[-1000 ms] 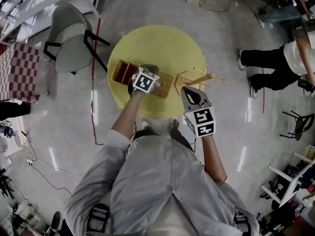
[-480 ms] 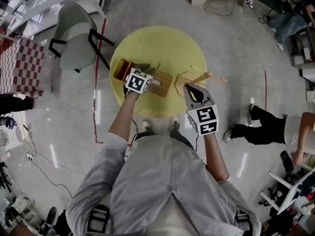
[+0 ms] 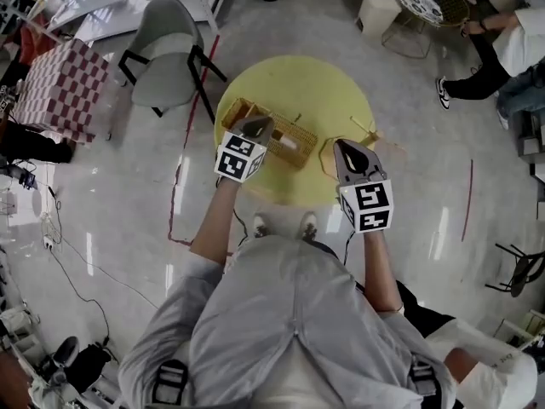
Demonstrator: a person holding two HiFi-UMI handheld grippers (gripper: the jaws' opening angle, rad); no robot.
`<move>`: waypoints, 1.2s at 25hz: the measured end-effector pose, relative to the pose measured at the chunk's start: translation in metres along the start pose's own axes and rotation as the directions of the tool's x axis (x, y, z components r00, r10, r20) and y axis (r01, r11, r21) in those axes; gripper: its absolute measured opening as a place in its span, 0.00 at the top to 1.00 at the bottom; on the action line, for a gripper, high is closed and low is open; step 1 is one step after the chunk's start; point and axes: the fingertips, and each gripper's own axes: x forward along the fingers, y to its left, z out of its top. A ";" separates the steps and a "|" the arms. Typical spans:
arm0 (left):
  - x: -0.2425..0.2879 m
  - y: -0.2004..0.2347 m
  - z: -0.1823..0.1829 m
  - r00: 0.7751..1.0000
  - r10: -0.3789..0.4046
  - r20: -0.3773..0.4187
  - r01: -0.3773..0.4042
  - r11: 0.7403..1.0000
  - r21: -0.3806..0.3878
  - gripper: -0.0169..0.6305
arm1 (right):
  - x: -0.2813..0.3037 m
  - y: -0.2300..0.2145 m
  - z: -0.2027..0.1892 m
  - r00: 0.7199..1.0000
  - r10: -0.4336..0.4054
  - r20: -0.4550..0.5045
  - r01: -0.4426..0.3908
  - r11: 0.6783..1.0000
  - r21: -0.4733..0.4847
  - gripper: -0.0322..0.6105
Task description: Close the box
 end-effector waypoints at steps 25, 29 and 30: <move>-0.166 -0.020 0.127 0.924 0.095 0.370 -0.189 0.955 0.228 0.92 | -0.023 0.033 0.104 0.988 0.031 0.153 0.005 0.973 -0.231 0.91; -0.167 -0.021 0.127 0.926 0.094 0.365 -0.191 0.951 0.242 0.92 | -0.021 0.035 0.106 0.990 0.024 0.139 0.011 0.969 -0.246 0.92; -0.168 -0.021 0.127 0.926 0.098 0.364 -0.193 0.953 0.235 0.92 | -0.021 0.035 0.106 0.990 0.024 0.137 0.011 0.969 -0.247 0.91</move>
